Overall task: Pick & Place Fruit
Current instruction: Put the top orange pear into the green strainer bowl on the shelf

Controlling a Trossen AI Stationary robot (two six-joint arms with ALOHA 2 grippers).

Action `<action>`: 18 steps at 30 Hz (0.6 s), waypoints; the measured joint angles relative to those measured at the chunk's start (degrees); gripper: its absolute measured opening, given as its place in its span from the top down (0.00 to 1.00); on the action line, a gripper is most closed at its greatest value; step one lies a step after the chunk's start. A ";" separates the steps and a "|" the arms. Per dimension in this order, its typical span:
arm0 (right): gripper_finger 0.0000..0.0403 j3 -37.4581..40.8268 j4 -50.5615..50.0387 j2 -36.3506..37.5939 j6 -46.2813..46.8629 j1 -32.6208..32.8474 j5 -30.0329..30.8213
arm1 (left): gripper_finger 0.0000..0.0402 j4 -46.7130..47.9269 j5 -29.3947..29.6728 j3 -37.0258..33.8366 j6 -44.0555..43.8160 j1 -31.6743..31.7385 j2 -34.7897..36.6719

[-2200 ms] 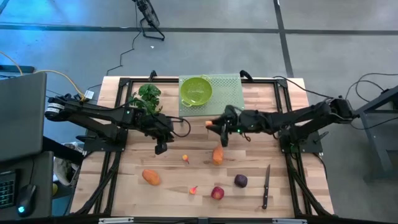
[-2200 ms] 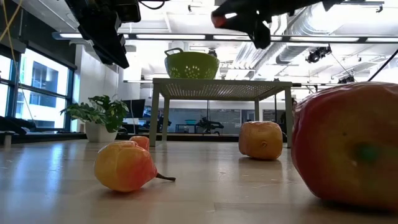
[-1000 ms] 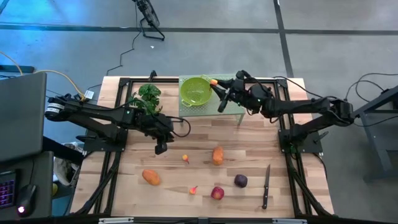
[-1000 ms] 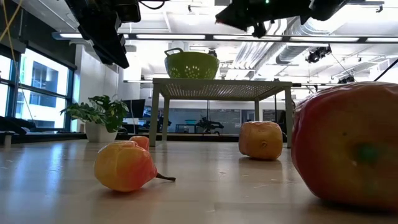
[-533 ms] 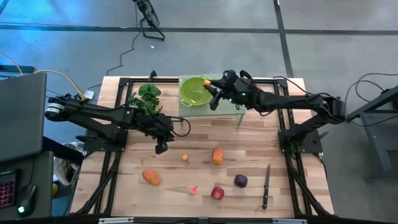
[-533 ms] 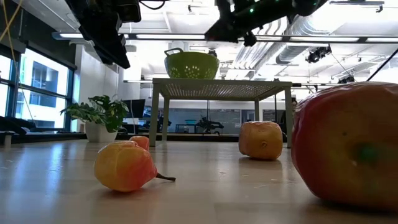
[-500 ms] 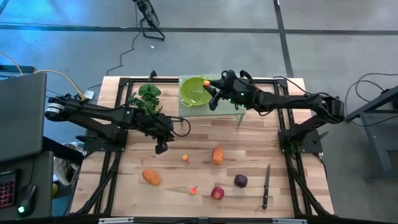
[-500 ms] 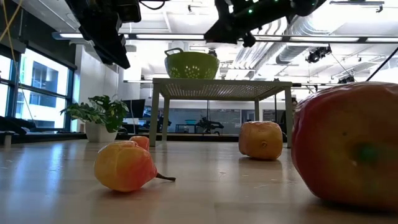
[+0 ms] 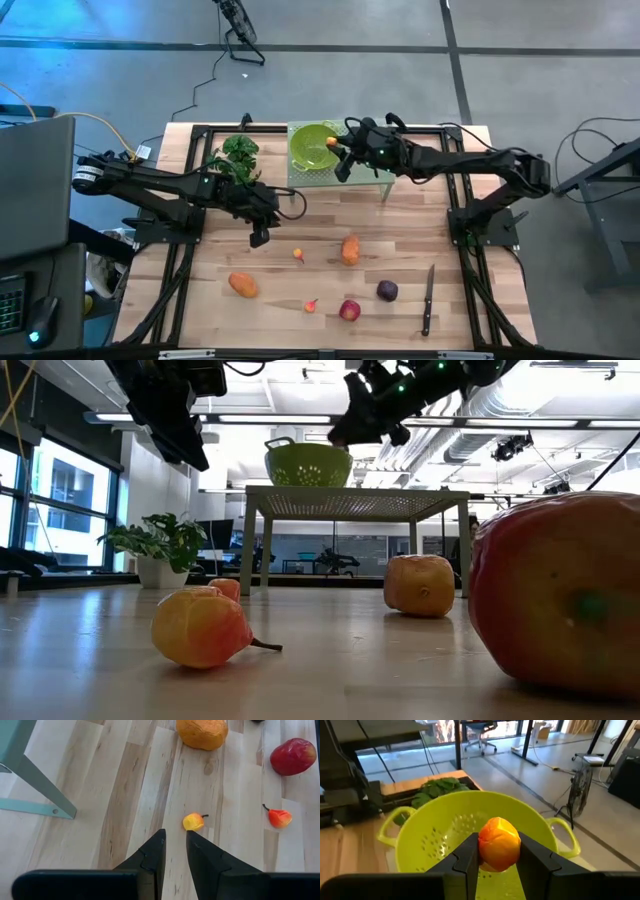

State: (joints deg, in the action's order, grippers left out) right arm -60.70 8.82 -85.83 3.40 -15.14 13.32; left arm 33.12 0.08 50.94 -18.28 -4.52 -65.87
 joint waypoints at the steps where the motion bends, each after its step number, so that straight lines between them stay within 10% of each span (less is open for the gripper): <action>1: 0.75 -0.01 -0.14 -0.25 0.03 0.01 -0.16 | 0.81 0.00 0.01 0.00 0.00 0.00 0.00; 18: 0.74 0.04 -2.34 -1.63 -0.17 -0.34 -0.41 | 0.81 0.20 -0.01 0.00 0.00 0.00 0.00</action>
State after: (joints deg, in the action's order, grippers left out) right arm -60.66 6.48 -87.46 3.22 -15.49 12.91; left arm 33.32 0.06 50.94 -18.28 -4.52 -65.87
